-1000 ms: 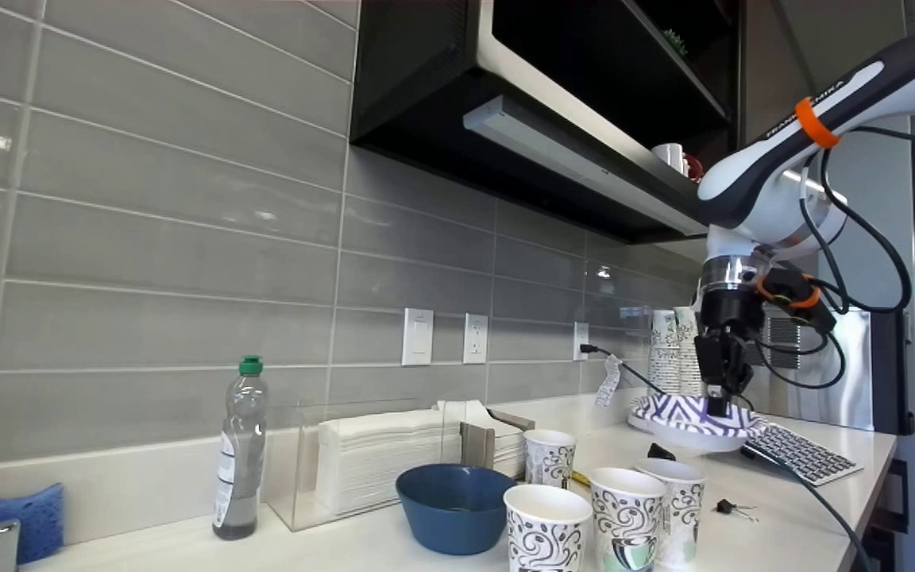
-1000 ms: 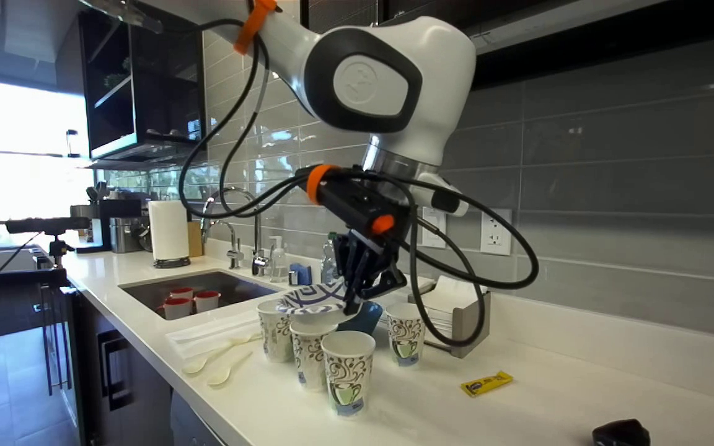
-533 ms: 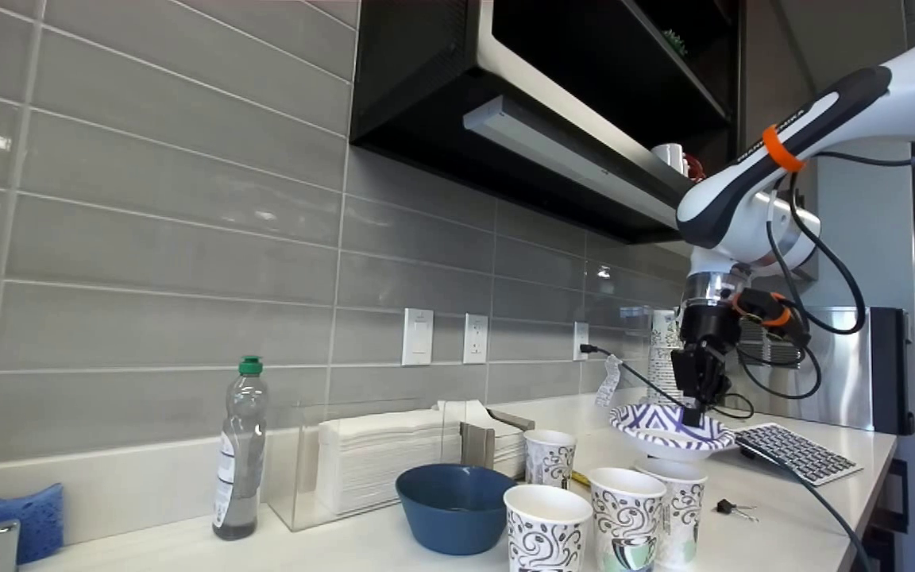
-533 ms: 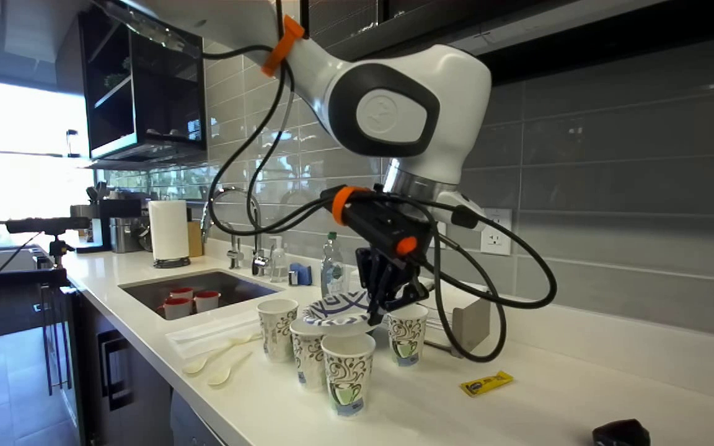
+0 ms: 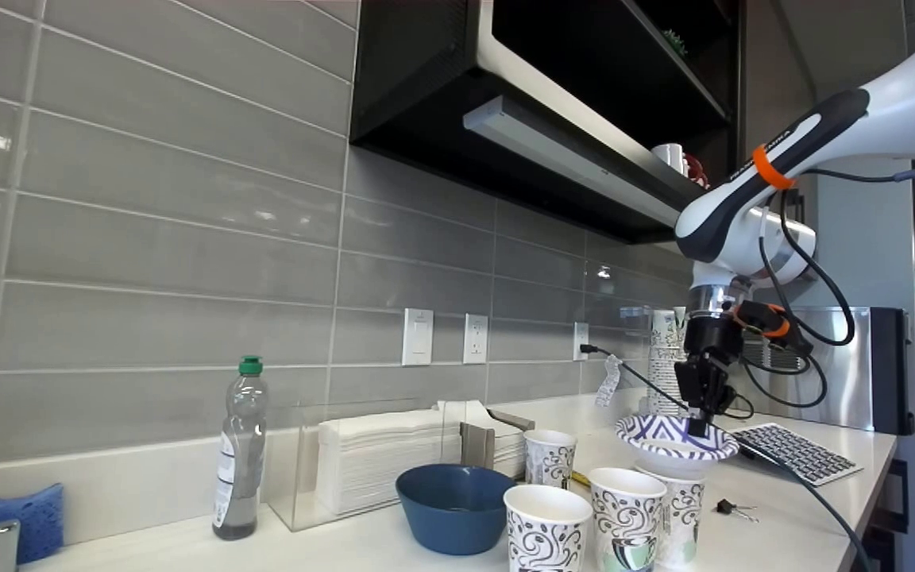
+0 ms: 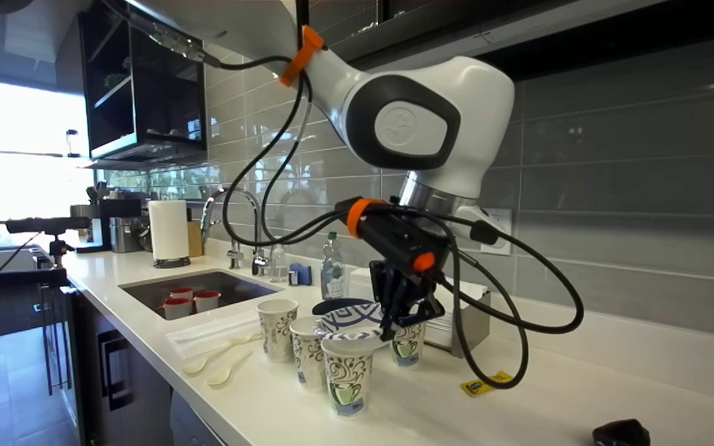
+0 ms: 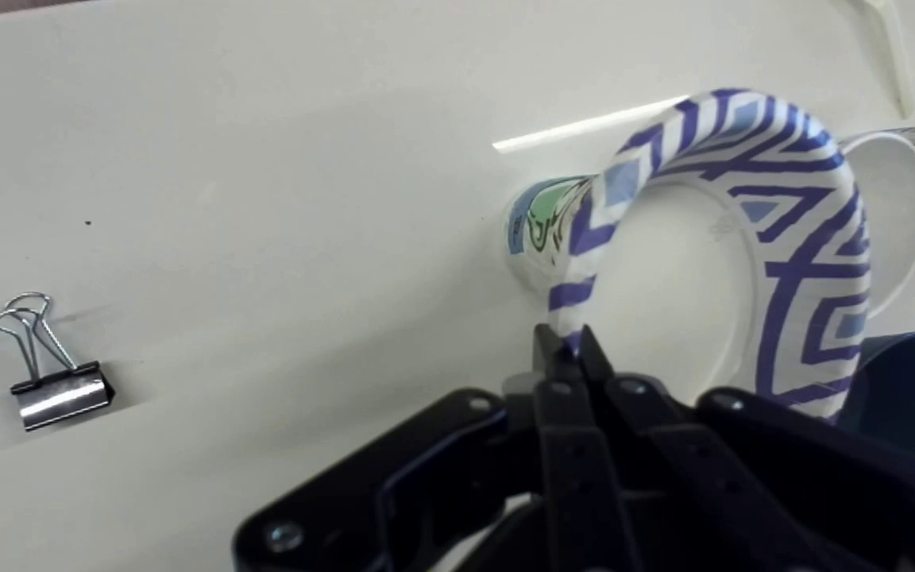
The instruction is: Put the bowl on top of the coffee cup on the front right.
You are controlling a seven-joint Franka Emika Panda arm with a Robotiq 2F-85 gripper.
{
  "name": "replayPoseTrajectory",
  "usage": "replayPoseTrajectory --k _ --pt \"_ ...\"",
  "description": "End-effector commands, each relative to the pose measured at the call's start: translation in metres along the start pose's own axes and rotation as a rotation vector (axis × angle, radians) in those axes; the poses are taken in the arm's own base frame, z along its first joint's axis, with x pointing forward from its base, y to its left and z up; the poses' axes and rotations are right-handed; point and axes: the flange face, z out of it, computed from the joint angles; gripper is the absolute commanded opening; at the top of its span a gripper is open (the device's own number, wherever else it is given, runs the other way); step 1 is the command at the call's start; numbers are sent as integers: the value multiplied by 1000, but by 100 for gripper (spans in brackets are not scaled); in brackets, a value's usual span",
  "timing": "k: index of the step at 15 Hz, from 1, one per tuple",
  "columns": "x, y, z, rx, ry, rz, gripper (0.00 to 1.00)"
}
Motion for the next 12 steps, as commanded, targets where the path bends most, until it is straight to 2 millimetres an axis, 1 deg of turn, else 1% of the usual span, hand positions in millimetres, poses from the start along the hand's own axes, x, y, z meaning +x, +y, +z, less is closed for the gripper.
replayPoseTrajectory --k 1,7,12 --pt "1 -1 -3 36 -9 -11 1" --pt "-3 -10 -1 66 -28 -43 1" --pt "0 -10 3 81 -14 -42 1"
